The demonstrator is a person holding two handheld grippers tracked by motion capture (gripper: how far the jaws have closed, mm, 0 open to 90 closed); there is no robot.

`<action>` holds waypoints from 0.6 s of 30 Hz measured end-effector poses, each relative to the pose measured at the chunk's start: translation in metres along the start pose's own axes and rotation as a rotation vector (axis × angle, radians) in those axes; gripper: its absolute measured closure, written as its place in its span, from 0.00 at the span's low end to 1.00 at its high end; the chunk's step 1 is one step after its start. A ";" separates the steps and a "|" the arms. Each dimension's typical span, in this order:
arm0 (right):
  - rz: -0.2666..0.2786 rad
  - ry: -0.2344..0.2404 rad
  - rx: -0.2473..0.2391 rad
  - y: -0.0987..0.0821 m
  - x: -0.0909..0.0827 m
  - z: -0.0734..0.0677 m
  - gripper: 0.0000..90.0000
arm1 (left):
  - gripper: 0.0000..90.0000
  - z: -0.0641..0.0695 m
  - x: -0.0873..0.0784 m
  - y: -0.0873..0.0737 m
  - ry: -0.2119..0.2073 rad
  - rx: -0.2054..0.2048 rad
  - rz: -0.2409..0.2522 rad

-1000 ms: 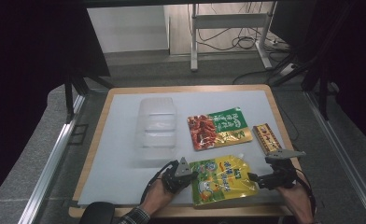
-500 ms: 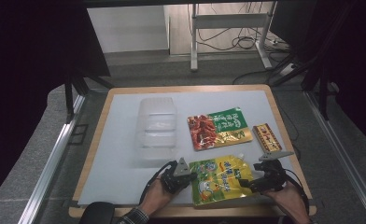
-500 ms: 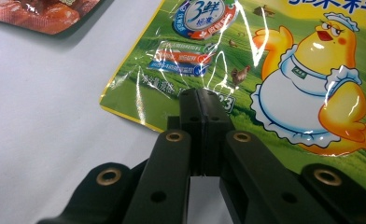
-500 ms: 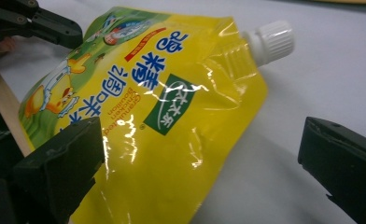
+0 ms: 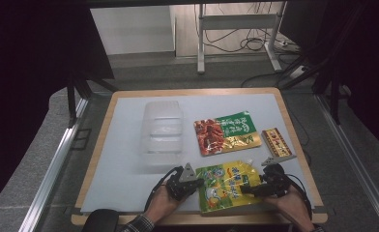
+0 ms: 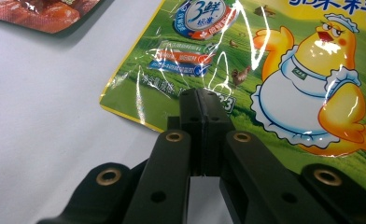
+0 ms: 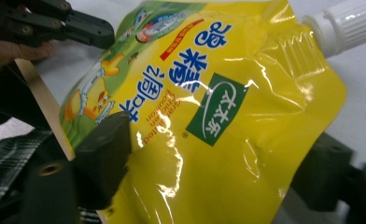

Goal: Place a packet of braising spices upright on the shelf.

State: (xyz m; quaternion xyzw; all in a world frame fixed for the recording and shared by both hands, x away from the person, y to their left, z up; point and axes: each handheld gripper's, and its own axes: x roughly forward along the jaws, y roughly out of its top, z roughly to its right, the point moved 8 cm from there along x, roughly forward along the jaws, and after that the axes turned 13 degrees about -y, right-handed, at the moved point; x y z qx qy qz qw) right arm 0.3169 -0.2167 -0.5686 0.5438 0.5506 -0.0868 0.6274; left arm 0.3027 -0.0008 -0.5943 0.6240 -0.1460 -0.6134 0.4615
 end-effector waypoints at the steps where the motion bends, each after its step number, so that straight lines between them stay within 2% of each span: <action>1: -0.006 0.016 0.007 0.000 0.000 0.000 0.38 | 1.00 0.000 0.000 0.000 0.000 -0.001 0.001; 3: -0.002 0.040 0.026 0.001 0.000 0.000 0.46 | 1.00 0.000 0.000 0.000 0.000 0.001 0.001; 4: -0.002 0.040 0.026 0.001 0.000 0.000 0.46 | 1.00 0.000 0.000 0.000 -0.001 0.000 0.002; 7: 0.011 0.057 0.021 0.002 -0.003 -0.001 0.57 | 1.00 -0.001 -0.001 0.000 -0.007 -0.004 0.006; 8: 0.016 0.050 0.002 0.003 -0.003 -0.002 0.63 | 1.00 -0.001 -0.001 0.000 -0.008 -0.003 0.008; 9: 0.016 0.050 0.002 0.003 -0.003 -0.002 0.63 | 1.00 -0.001 -0.001 0.000 -0.007 -0.002 0.011; 14: 0.029 0.059 -0.006 0.005 -0.006 -0.001 0.87 | 1.00 0.001 -0.003 0.000 0.015 0.015 0.027; 18: 0.052 0.082 0.007 0.010 -0.010 -0.003 0.95 | 0.96 0.001 -0.009 0.001 0.033 0.007 0.050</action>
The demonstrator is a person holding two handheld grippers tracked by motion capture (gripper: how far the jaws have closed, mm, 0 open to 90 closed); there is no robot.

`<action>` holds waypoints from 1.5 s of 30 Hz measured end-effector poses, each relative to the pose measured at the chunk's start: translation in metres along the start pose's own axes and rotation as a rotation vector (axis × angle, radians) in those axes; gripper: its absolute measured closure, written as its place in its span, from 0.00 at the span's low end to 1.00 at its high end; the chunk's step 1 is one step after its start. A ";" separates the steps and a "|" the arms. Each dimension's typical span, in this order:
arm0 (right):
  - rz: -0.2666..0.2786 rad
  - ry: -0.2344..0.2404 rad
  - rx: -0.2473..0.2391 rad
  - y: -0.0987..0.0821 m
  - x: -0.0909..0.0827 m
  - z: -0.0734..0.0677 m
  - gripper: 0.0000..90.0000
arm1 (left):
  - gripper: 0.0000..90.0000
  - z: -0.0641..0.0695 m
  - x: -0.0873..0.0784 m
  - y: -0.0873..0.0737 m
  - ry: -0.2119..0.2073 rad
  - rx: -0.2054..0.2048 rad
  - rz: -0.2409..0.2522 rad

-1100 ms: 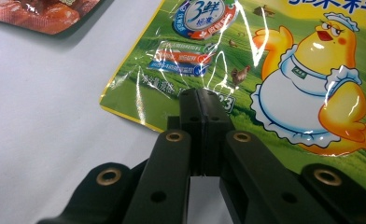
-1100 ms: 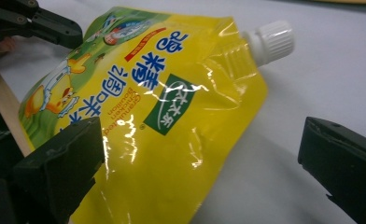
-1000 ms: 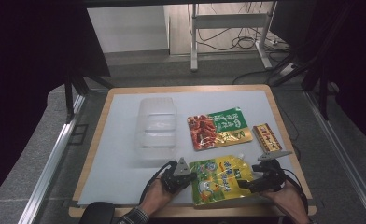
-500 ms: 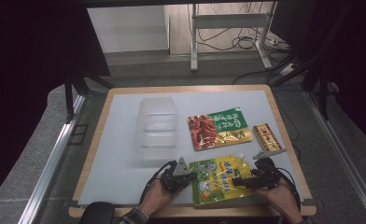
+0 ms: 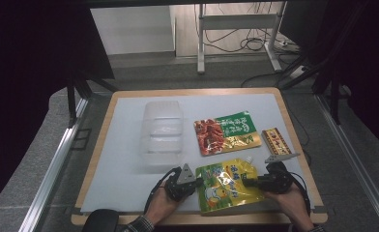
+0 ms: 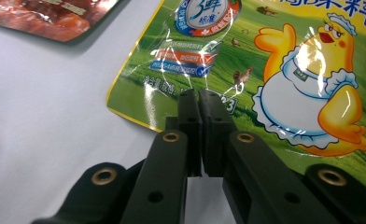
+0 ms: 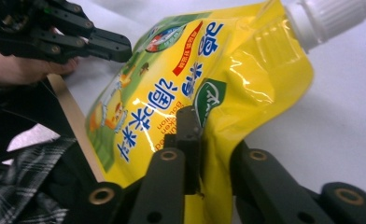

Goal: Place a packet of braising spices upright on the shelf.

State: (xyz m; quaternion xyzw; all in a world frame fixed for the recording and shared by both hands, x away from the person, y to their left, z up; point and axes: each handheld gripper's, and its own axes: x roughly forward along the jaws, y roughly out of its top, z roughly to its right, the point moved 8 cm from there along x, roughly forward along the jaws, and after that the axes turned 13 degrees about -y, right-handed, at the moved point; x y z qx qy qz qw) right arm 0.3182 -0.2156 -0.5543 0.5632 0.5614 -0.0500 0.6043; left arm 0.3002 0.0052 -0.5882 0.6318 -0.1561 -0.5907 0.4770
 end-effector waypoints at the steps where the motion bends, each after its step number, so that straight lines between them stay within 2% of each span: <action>1: 0.005 0.007 0.010 0.001 -0.001 -0.001 0.95 | 0.94 0.000 -0.002 0.001 0.003 0.000 0.006; 4: 0.018 0.036 0.044 0.004 -0.004 -0.002 0.96 | 0.85 0.002 -0.008 0.001 -0.006 0.004 0.014; 5: 0.021 0.046 0.057 0.005 -0.004 -0.002 0.97 | 0.85 0.003 -0.010 0.001 -0.009 0.006 0.016; 6: 0.027 0.059 0.069 0.006 -0.005 -0.003 0.97 | 0.80 0.004 -0.011 0.001 -0.013 0.006 0.019; 7: 0.027 0.059 0.069 0.006 -0.005 -0.003 0.97 | 0.80 0.005 -0.013 0.001 -0.017 0.008 0.021; 10: 0.035 0.065 0.069 0.009 -0.007 -0.005 0.97 | 0.69 0.006 -0.017 0.001 -0.018 0.008 0.022; 12: 0.036 0.068 0.072 0.010 -0.007 -0.005 0.97 | 0.67 0.006 -0.020 0.001 -0.016 0.002 0.031; 13: 0.033 0.066 0.068 0.011 -0.008 -0.006 0.97 | 0.62 0.006 -0.022 0.001 -0.013 -0.002 0.036; 14: 0.033 0.066 0.068 0.011 -0.008 -0.006 0.97 | 0.62 0.006 -0.023 0.001 -0.011 -0.005 0.040; 19: 0.037 0.065 0.055 0.014 -0.011 -0.010 0.97 | 0.46 0.003 -0.029 0.000 0.013 -0.013 0.053; 20: 0.040 0.068 0.046 0.016 -0.013 -0.012 0.97 | 0.41 0.002 -0.030 0.000 0.012 -0.019 0.054; 25: 0.045 0.074 0.047 0.021 -0.016 -0.016 0.97 | 0.33 0.003 -0.031 0.001 -0.025 -0.049 0.060; 27: 0.045 0.066 0.029 0.025 -0.018 -0.019 0.97 | 0.24 0.004 -0.031 0.001 -0.026 -0.035 0.052; 30: 0.048 0.063 0.011 0.028 -0.022 -0.022 0.97 | 0.18 0.005 -0.032 0.001 -0.013 -0.024 0.048; 41: 0.089 0.065 -0.034 0.048 -0.037 -0.029 0.97 | 0.08 0.005 -0.042 0.002 0.020 -0.009 0.074; 45: 0.099 0.047 -0.081 0.062 -0.047 -0.035 0.98 | 0.04 0.006 -0.044 0.000 0.032 0.010 0.079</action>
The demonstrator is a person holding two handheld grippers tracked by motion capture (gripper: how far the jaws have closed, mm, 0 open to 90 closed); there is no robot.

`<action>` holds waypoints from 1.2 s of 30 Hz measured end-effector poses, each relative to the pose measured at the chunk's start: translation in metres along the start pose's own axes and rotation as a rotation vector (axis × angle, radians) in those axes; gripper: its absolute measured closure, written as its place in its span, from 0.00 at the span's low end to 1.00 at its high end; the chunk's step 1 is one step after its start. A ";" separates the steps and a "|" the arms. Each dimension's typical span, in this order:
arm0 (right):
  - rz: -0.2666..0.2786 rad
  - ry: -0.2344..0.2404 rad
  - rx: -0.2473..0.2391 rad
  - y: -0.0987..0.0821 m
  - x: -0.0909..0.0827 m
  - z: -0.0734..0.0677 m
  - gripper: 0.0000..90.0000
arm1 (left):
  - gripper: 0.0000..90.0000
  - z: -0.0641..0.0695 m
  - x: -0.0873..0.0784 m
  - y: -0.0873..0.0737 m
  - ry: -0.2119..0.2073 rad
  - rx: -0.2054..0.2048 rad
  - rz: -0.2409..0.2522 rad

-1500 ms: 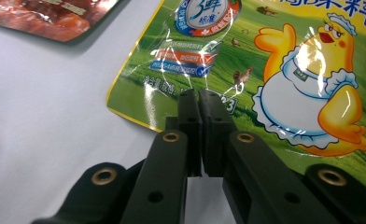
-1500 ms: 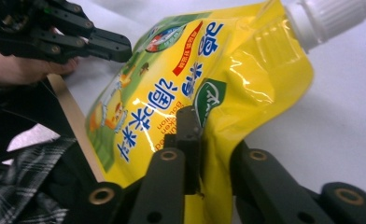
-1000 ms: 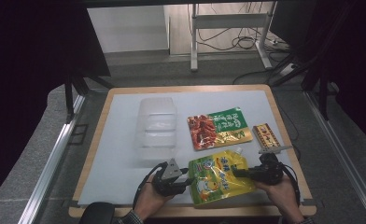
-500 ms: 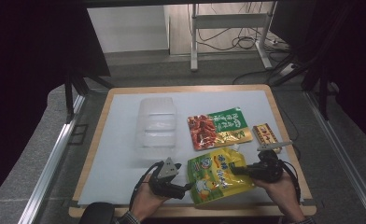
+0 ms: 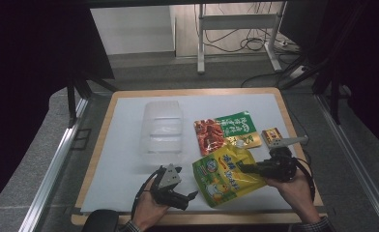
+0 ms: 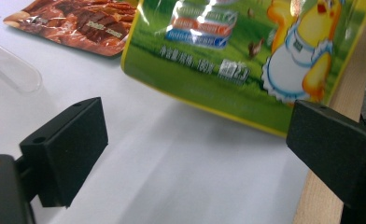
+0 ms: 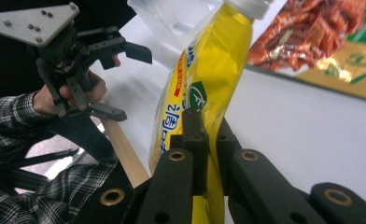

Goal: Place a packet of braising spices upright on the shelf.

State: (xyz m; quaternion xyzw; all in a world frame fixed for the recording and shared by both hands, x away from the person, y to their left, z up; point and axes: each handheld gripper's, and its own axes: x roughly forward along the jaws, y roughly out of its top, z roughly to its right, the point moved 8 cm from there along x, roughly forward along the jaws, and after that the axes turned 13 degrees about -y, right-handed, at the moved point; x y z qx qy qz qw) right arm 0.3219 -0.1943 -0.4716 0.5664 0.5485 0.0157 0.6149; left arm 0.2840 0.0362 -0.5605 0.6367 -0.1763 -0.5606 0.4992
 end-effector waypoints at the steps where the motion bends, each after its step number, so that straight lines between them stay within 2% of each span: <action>1: 0.000 0.000 0.000 0.000 0.000 0.000 0.98 | 0.04 0.000 0.000 -0.001 0.009 0.006 0.003; 3: 0.004 -0.012 -0.030 0.009 -0.004 -0.003 0.98 | 0.01 -0.001 0.000 -0.002 0.022 0.016 -0.001; 7: 0.012 -0.017 -0.050 0.017 -0.007 -0.005 0.98 | 0.00 0.000 0.000 -0.005 0.040 0.032 -0.007; 10: 0.026 -0.040 -0.080 0.028 -0.012 -0.006 0.98 | 0.00 0.000 -0.002 -0.004 0.061 0.057 -0.004; 18: 0.042 -0.106 -0.131 0.046 -0.016 -0.002 0.98 | 0.00 0.000 -0.005 -0.001 0.065 0.048 0.042; 27: 0.071 -0.127 -0.139 0.061 -0.021 0.005 0.98 | 0.00 -0.003 -0.010 0.002 0.093 0.067 0.081; 36: 0.092 -0.138 -0.154 0.077 -0.021 0.011 0.98 | 0.00 -0.003 -0.009 0.001 0.095 0.075 0.067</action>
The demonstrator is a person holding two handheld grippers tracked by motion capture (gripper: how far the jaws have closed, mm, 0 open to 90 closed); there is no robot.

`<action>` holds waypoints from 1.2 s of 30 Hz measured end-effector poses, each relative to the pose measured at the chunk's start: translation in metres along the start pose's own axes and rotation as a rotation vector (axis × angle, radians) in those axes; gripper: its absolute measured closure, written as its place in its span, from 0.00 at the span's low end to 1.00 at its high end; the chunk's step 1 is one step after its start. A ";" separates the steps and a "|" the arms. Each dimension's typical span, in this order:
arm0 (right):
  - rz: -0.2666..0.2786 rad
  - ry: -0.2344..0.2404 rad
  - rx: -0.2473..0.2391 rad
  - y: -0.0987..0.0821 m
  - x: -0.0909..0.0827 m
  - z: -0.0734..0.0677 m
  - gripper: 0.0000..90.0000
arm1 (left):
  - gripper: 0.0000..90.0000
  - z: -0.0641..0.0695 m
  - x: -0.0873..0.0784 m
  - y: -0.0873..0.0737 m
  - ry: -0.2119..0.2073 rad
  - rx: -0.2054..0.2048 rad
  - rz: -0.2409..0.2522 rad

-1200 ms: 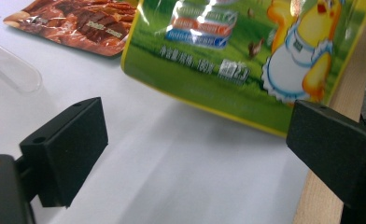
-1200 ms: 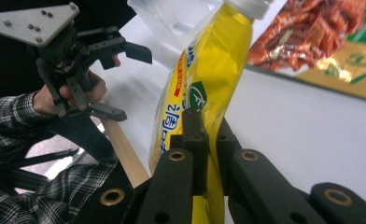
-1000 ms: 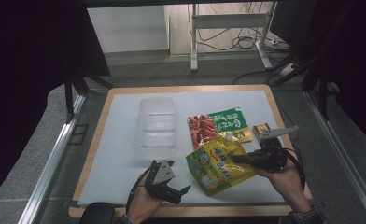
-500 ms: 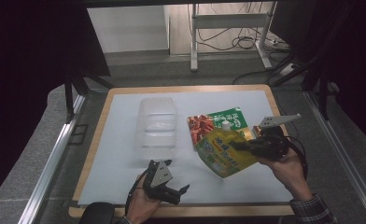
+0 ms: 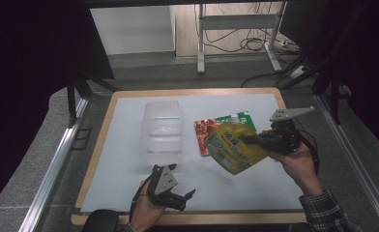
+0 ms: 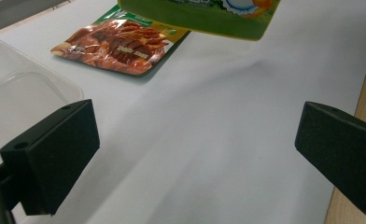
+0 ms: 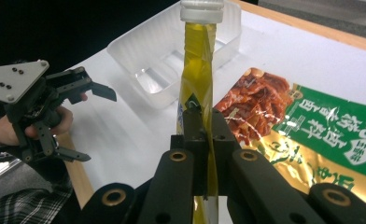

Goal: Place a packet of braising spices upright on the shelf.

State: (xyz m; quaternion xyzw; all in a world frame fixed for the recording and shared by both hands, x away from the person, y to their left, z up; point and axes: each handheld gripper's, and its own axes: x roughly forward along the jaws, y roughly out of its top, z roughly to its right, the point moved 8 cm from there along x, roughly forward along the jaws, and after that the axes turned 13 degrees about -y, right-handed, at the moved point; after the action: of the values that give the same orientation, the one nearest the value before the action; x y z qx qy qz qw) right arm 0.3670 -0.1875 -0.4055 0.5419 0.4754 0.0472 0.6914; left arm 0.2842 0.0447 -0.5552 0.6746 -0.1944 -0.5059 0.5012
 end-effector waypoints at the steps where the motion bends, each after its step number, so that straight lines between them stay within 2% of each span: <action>1: 0.004 -0.001 -0.002 0.003 0.001 0.002 0.98 | 0.00 0.000 0.000 0.000 0.003 0.001 -0.001; 17: 0.026 -0.009 -0.018 0.022 0.008 0.013 0.98 | 0.00 0.002 -0.004 -0.004 0.013 0.006 -0.021; 31: 0.038 0.004 -0.045 0.039 0.027 0.022 0.98 | 0.00 0.005 -0.005 -0.009 0.019 0.028 -0.064; 36: 0.031 0.003 -0.049 0.045 0.036 0.025 0.98 | 0.00 0.004 -0.006 -0.010 0.025 0.013 -0.062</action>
State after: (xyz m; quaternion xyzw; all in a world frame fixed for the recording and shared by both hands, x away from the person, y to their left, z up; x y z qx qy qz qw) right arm 0.4245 -0.1663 -0.3924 0.5319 0.4669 0.0703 0.7030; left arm 0.2752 0.0519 -0.5610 0.6898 -0.1705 -0.5116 0.4830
